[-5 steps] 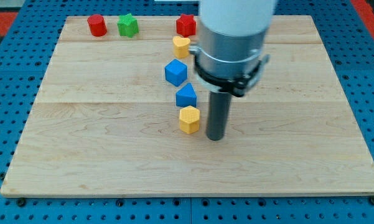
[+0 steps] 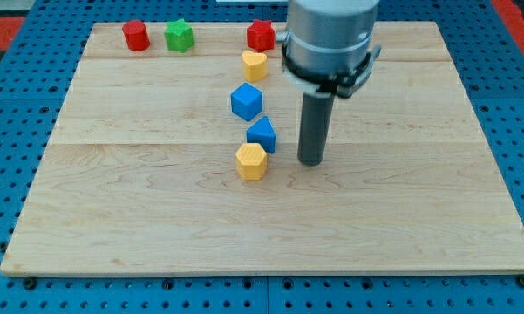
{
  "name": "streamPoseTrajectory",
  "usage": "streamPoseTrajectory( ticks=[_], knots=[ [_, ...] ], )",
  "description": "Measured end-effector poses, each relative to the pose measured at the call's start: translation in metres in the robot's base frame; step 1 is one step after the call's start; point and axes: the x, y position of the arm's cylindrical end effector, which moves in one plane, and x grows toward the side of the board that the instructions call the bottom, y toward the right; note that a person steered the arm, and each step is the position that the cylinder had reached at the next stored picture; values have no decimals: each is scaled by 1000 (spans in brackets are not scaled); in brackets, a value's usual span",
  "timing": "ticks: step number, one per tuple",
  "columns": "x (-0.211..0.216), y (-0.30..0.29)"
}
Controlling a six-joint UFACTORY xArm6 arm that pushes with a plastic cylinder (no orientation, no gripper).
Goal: Place the triangle in between the blue cube and hexagon
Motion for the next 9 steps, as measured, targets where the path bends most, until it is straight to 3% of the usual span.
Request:
streamPoseTrajectory(
  ticks=[1,3,4,5,6,7,8,9],
  knots=[
    [-14,40],
    [-15,-84],
    [-14,-78],
    [-8,-3],
    [87,23],
    [122,-113],
    [73,-215],
    [41,-158]
  ],
)
